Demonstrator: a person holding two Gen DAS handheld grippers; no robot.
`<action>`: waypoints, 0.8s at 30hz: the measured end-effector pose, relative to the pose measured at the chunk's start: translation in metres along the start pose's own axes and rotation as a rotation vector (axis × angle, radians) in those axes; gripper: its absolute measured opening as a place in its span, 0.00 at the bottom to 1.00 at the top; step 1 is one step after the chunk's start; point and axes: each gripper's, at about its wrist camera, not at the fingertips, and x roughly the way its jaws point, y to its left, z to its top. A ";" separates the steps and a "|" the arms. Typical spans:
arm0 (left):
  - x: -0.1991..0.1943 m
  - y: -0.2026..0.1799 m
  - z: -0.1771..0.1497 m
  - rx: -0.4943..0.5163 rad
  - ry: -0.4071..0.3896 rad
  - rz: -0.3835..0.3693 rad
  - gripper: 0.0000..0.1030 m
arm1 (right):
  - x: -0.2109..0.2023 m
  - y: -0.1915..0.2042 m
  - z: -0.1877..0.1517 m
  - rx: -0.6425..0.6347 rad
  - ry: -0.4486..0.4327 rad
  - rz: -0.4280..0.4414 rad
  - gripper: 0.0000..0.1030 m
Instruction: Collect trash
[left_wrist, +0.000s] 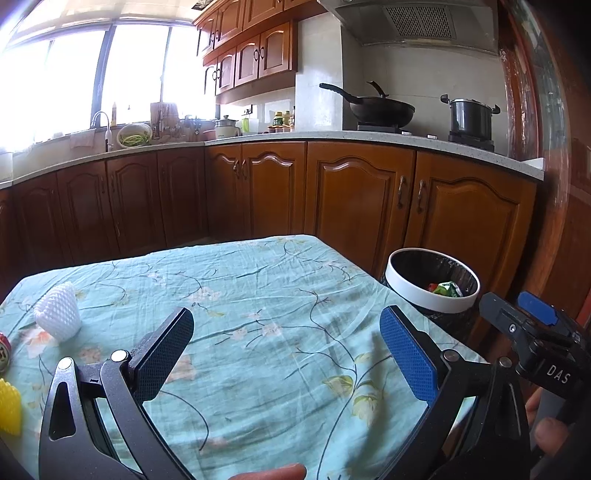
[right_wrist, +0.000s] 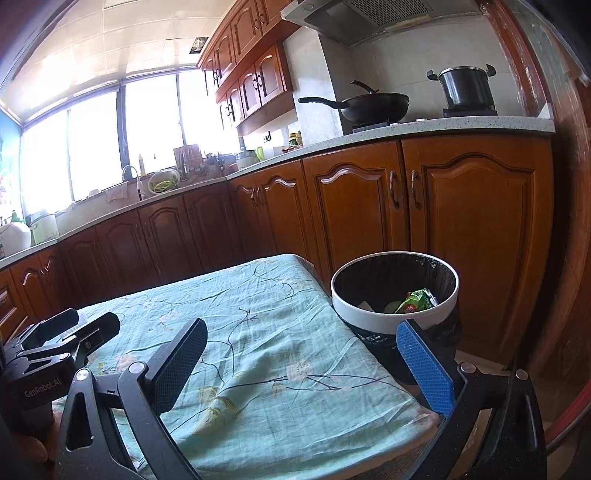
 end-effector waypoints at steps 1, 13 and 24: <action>0.000 0.000 0.000 0.000 0.000 0.000 1.00 | 0.000 0.000 0.000 0.001 0.000 0.001 1.00; 0.000 -0.003 -0.001 -0.001 -0.003 0.009 1.00 | -0.001 0.001 0.000 0.004 0.000 0.008 1.00; 0.000 -0.008 -0.002 0.020 -0.004 0.007 1.00 | 0.000 -0.003 0.000 0.018 0.009 0.010 1.00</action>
